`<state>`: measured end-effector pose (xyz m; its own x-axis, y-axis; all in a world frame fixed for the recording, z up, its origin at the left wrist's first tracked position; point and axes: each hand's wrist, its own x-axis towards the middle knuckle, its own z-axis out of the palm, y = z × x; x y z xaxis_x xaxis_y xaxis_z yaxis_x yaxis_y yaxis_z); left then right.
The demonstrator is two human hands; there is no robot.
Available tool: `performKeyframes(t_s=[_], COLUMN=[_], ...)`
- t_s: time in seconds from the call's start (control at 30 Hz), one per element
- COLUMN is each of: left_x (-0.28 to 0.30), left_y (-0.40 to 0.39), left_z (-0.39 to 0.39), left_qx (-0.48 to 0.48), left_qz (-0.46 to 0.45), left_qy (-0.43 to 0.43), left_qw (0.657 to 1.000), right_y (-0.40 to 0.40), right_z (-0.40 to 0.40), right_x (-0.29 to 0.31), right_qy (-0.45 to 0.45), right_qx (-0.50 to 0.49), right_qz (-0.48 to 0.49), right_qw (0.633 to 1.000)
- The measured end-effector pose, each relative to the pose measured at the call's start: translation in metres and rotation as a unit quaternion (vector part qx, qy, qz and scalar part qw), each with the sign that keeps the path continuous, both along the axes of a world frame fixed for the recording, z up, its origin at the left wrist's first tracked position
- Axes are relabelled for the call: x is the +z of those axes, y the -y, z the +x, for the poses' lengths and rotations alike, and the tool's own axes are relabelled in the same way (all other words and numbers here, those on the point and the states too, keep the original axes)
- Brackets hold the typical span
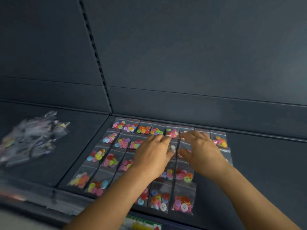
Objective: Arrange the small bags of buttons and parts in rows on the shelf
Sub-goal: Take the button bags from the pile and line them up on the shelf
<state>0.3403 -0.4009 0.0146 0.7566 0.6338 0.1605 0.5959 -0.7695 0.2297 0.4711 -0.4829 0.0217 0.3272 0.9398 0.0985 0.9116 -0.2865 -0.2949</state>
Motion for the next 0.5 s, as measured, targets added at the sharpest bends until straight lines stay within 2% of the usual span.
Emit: performKeyframes(t_s=[0.23,0.5], left_x=[0.008,0.01], left_y=[-0.046,-0.116], left_z=[-0.095,-0.213], left_qx=[0.096,0.142], left_qz=[0.011,0.012], left_qy=[-0.004,-0.002], left_qw=[0.995,0.99], right_y=[-0.066,-0.151], right_z=[-0.075,-0.189], right_x=[0.008,0.011], right_qy=[-0.001,-0.013], right_qx=[0.092,0.137], right_qz=[-0.004,-0.021], right_qw=[0.996,0.99])
